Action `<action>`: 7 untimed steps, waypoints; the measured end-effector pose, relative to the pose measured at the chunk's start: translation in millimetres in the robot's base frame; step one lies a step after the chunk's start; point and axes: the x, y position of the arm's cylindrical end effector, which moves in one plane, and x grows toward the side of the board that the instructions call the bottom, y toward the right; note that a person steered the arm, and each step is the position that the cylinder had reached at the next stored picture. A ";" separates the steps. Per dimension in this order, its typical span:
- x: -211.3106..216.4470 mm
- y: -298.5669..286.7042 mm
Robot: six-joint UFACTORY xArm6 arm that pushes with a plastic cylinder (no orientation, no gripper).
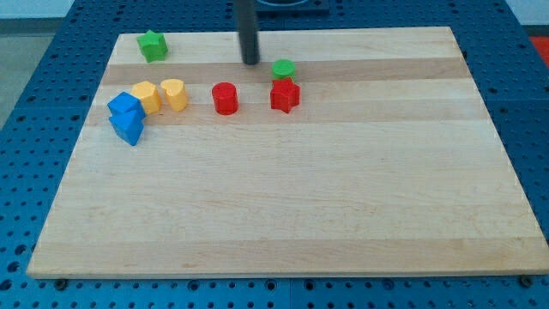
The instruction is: Move the green circle to the right of the green star
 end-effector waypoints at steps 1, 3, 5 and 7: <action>15.9 41.9; 52.6 67.7; 52.6 12.9; 53.1 -31.3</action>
